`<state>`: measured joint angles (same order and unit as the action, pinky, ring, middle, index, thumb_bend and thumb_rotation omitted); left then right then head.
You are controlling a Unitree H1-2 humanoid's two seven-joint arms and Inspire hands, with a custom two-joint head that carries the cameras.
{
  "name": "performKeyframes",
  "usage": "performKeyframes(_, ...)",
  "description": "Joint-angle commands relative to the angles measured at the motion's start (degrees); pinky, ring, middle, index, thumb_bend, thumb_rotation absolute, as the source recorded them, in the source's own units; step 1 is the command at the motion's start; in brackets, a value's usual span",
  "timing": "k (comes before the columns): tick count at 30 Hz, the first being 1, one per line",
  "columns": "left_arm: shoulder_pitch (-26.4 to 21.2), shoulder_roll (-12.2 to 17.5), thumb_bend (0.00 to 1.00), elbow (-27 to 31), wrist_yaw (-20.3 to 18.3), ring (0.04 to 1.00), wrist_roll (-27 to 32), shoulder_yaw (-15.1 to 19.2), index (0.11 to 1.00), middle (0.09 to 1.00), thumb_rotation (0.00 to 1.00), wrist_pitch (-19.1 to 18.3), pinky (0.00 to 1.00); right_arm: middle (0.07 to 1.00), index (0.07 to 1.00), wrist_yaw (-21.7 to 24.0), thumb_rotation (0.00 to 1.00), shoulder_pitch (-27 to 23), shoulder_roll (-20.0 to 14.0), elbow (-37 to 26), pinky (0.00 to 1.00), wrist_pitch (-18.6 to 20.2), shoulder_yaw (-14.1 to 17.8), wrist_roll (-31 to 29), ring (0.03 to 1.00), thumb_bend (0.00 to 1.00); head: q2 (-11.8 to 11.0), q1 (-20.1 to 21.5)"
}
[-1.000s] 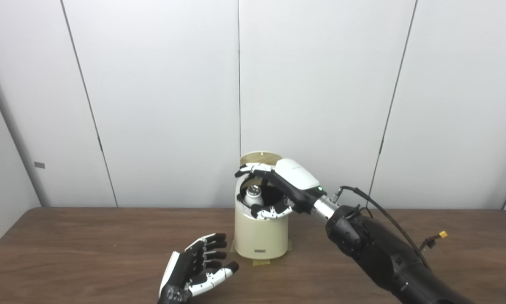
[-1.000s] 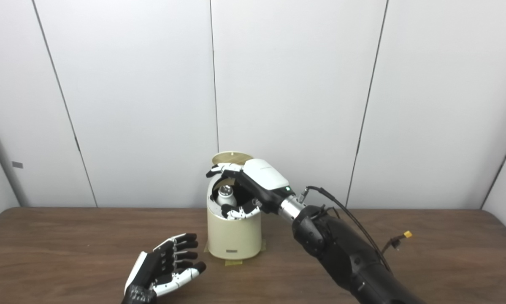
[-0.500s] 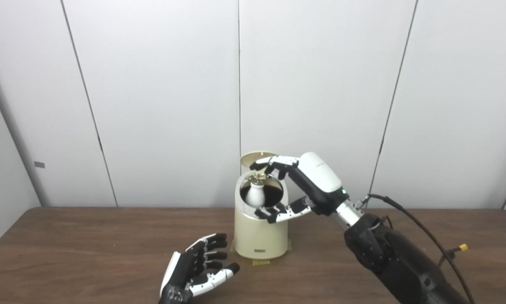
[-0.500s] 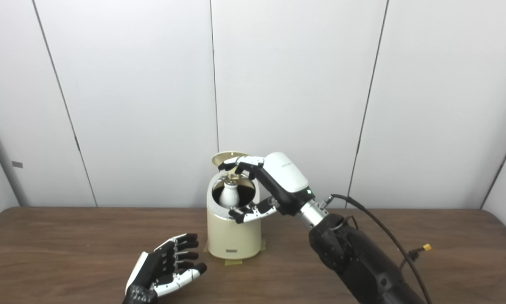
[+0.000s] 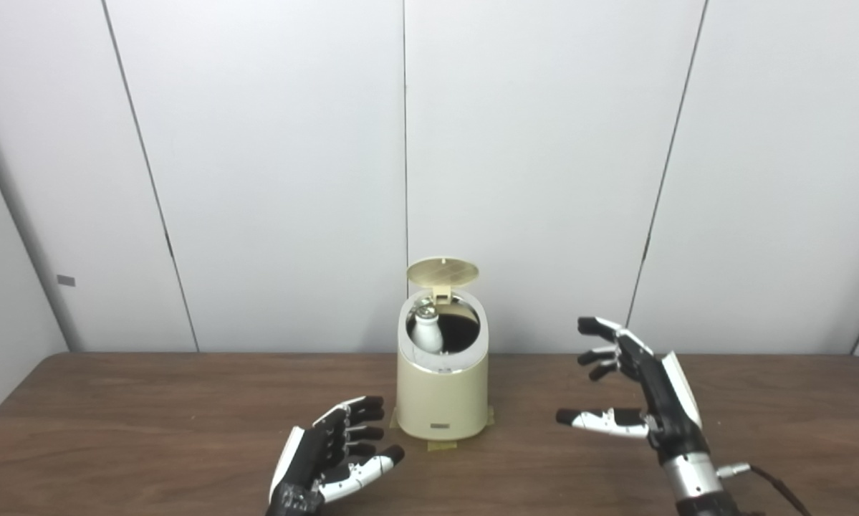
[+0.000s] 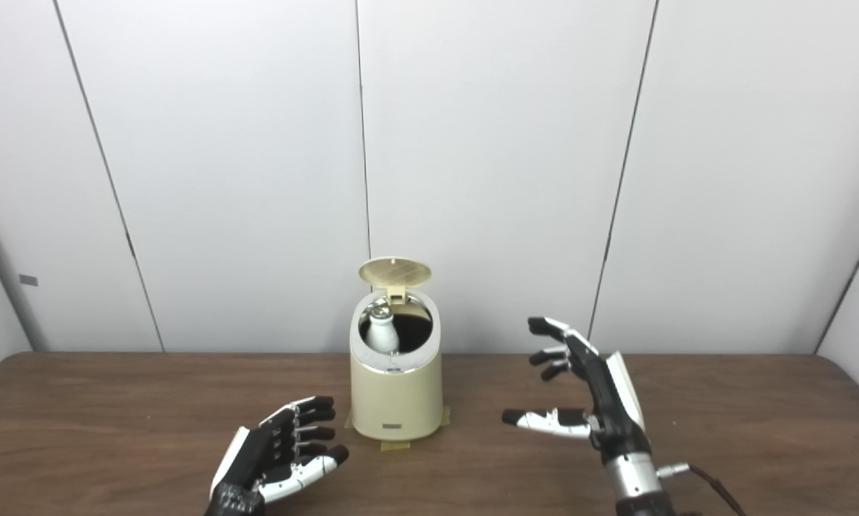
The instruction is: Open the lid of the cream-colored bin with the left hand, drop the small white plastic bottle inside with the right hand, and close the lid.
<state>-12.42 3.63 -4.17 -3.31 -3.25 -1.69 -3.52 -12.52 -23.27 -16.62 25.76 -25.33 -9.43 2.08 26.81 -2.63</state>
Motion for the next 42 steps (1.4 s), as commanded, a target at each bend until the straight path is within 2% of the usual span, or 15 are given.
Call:
performKeyframes(1, -1.9, 0.1, 0.7, 1.3, -0.3, 0.721, 0.7, 0.1, 0.783, 0.778, 0.13, 1.9, 0.7, 0.841, 0.836, 4.7, 0.19, -1.6, 0.6, -2.7, 0.56, -1.5, 2.3, -5.5, 0.696, 0.84, 0.0, -0.2)
performKeyframes(5, -1.5, 0.2, 0.7, 2.0, -0.4, 0.718, 1.7, 0.7, 0.786, 0.781, 0.13, 3.0, 0.67, 0.83, 0.836, 7.9, 0.18, 1.7, 3.4, -5.1, 0.59, -1.6, 6.4, -7.7, 0.703, 0.84, 0.3, -1.3)
performKeyframes(8, -1.1, 0.2, 0.74, 3.3, -0.2, 0.72, 2.1, 1.4, 0.793, 0.787, 0.19, 3.6, 0.65, 0.831, 0.84, 8.4, 0.21, 3.8, 5.4, -6.8, 0.63, -1.6, 8.6, -6.7, 0.713, 0.85, 0.2, -1.5)
performKeyframes(13, -1.5, 0.6, 0.78, 4.3, -0.5, 0.75, 3.3, 2.4, 0.843, 0.814, 0.22, 5.9, 0.65, 0.833, 0.844, 8.9, 0.22, 5.0, 7.0, -8.0, 0.62, -1.6, 10.7, -4.9, 0.714, 0.83, 0.3, -1.6)
performKeyframes(16, -3.0, 1.5, 0.83, 6.1, -0.6, 0.828, 1.8, 2.5, 0.921, 0.883, 0.28, 4.7, 0.69, 0.832, 0.841, 8.5, 0.2, 5.1, 7.6, -8.2, 0.6, -1.4, 11.1, -3.3, 0.71, 0.84, 0.3, -2.0)
performKeyframes(21, -9.5, 4.7, 0.91, 7.8, -1.2, 0.881, -2.2, 1.6, 0.958, 0.939, 0.32, 0.6, 0.74, 0.831, 0.832, 8.7, 0.16, 5.1, 8.1, -8.4, 0.58, -1.4, 11.3, -2.1, 0.705, 0.84, 0.3, -2.1)
performKeyframes(24, -14.0, 6.1, 0.94, 7.7, -1.8, 0.912, -3.0, 1.3, 0.952, 0.949, 0.32, -2.0, 0.75, 0.827, 0.828, 9.0, 0.17, 5.4, 8.1, -9.1, 0.58, -1.3, 11.3, -1.5, 0.705, 0.84, 0.3, -2.3)
performKeyframes(26, -17.0, 6.9, 0.94, 6.6, -2.2, 0.915, -3.4, 0.9, 0.952, 0.95, 0.31, -2.6, 0.75, 0.828, 0.828, 9.3, 0.17, 5.5, 8.1, -9.1, 0.59, -1.0, 11.3, -1.3, 0.707, 0.84, 0.3, -2.3)
performKeyframes(30, -21.9, 7.7, 0.91, 4.8, -2.7, 0.942, -4.1, 0.1, 0.958, 0.968, 0.28, -4.4, 0.82, 0.821, 0.822, 9.8, 0.2, 5.7, 8.2, -9.4, 0.6, -0.3, 11.2, -1.2, 0.705, 0.86, 0.2, -2.2)
performKeyframes(35, -27.9, 9.2, 0.92, 0.4, -4.0, 0.949, -7.2, -2.4, 0.984, 0.984, 0.3, -4.3, 0.82, 0.828, 0.825, 10.2, 0.21, 5.9, 8.6, -10.2, 0.61, 0.2, 11.3, -1.3, 0.71, 0.86, 0.2, -1.7)
performKeyframes(39, -31.2, 10.4, 0.94, -3.2, -5.4, 0.968, -8.9, -4.4, 0.994, 0.997, 0.29, -3.5, 0.84, 0.821, 0.819, 10.1, 0.2, 6.1, 9.1, -11.1, 0.58, 0.6, 11.3, -1.0, 0.695, 0.86, 0.1, -1.4)
performKeyframes(42, -33.5, 11.9, 0.96, -6.1, -5.4, 0.956, -13.4, -7.2, 0.944, 0.997, 0.31, -2.2, 0.83, 0.821, 0.817, 10.1, 0.2, 6.3, 9.4, -11.7, 0.57, 1.2, 11.3, -0.8, 0.691, 0.86, 0.1, -1.1)
